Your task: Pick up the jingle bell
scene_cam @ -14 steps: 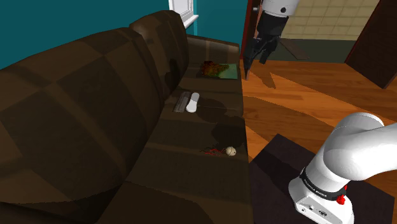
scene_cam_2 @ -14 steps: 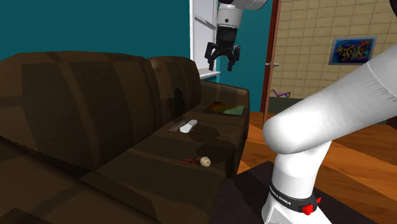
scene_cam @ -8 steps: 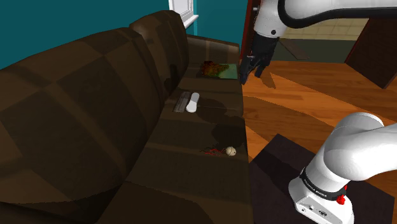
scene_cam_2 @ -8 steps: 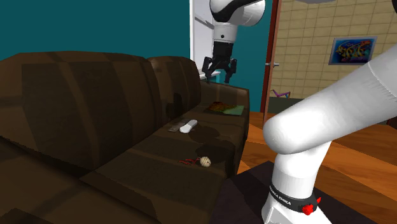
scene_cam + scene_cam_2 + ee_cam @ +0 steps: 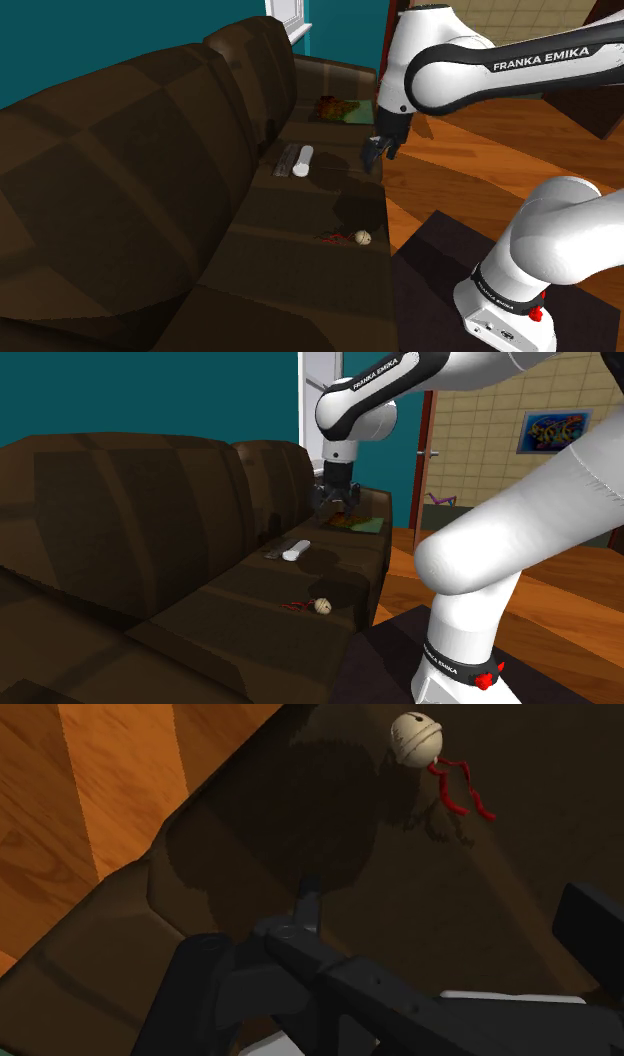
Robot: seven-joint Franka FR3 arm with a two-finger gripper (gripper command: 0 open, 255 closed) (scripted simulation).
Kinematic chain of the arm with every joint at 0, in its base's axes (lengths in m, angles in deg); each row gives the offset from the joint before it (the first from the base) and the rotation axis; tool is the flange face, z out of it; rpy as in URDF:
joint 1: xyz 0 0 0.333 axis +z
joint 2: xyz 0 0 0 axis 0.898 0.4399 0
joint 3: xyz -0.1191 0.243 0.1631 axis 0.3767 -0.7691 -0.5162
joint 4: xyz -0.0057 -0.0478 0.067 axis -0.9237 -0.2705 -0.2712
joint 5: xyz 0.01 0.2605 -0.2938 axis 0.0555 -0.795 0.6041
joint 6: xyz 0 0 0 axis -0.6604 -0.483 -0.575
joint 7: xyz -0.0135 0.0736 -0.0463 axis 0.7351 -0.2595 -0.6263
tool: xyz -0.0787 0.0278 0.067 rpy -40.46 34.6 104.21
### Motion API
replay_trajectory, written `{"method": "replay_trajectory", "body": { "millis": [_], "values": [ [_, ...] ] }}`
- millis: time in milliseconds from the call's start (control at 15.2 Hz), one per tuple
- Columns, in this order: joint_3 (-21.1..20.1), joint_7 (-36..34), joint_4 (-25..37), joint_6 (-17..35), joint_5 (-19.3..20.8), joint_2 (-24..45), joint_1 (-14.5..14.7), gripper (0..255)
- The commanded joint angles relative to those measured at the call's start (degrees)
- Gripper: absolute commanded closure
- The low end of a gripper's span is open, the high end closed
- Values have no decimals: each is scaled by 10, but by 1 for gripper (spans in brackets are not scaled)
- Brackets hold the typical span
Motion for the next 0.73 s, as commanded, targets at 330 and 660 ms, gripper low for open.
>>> {"method": "replay_trajectory", "body": {
  "millis": [330,660],
  "values": [
    [-32,-20,-77,126,-15,73,13,0],
    [-58,-38,-114,230,-22,160,20,0]
  ]
}}
